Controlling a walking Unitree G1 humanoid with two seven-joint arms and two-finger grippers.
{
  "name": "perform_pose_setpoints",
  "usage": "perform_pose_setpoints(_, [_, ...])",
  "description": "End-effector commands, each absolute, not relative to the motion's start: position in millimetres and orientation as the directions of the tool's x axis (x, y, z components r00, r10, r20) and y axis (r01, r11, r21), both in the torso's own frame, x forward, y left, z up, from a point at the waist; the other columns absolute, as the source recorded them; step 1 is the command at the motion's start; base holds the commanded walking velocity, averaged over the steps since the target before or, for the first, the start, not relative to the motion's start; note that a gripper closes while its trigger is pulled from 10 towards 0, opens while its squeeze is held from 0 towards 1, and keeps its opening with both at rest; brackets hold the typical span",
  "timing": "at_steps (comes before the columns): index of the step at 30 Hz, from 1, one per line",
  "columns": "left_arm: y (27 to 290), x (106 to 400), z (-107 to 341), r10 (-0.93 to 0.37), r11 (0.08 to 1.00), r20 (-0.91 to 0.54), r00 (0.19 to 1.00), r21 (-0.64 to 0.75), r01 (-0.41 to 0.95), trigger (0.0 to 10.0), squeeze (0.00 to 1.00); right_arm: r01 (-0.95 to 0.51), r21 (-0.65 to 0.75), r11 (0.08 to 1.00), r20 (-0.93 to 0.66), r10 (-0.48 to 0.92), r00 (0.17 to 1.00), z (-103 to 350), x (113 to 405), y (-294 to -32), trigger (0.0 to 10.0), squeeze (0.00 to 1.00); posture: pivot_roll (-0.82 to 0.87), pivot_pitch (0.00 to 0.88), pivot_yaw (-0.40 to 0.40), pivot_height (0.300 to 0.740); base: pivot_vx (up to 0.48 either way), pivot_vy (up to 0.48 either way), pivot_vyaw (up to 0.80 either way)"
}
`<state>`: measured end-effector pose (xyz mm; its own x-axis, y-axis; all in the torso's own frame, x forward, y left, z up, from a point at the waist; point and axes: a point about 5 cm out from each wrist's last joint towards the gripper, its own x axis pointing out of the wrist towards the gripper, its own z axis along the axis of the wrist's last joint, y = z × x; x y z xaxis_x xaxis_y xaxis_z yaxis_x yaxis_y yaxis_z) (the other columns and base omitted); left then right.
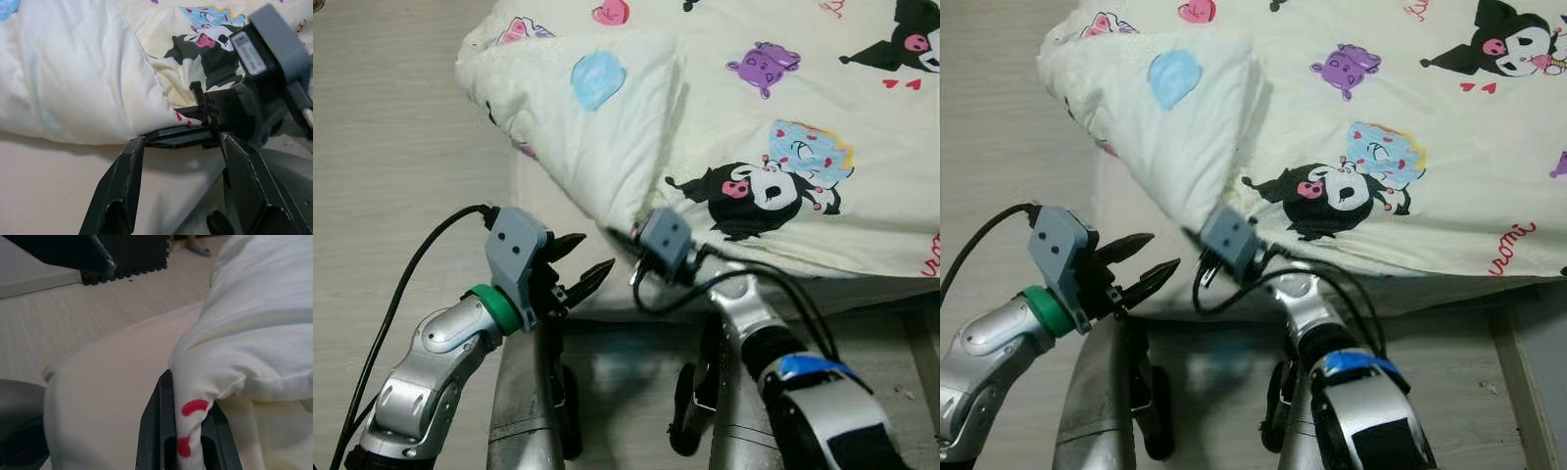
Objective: Clean up the room
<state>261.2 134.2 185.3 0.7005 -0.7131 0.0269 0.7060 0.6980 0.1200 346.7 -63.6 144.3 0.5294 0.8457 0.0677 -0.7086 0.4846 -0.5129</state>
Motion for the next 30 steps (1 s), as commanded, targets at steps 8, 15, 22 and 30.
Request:
perform_pose_setpoints(8, [134, 256, 179, -0.711, 0.700, 0.019, 0.703, 0.113, 0.705, 10.0, 0.00, -0.715, -0.693, 0.089, -0.130, 0.961, 0.245, 98, 296, -35, 0.0, 0.00, 0.25, 0.426, 0.060, 0.564, 0.000, 0.000, 0.00])
perform_pose_setpoints(15, [133, 256, 179, -0.709, 0.702, 0.020, 0.704, 0.111, 0.704, 10.0, 0.00, -0.719, -0.695, -0.004, -0.192, 0.965, 0.181, 81, 280, -33, 0.0, 0.00, 0.25, 0.426, 0.058, 0.564, 0.000, 0.000, 0.00])
perform_pose_setpoints(22, [134, 257, 178, -0.705, 0.706, 0.022, 0.709, 0.113, 0.699, 10.0, 0.00, -0.755, -0.627, 0.191, -0.126, 0.932, 0.340, 79, 292, -37, 10.0, 1.00, 0.24, 0.421, 0.057, 0.564, 0.000, 0.000, 0.00])
perform_pose_setpoints(30, [133, 259, 179, -0.706, 0.706, 0.030, 0.708, 0.118, 0.699, 10.0, 0.00, -0.733, -0.561, 0.384, 0.060, 0.902, 0.427, 107, 308, -33, 10.0, 0.00, 0.24, 0.414, 0.056, 0.564, 0.000, 0.000, 0.00])
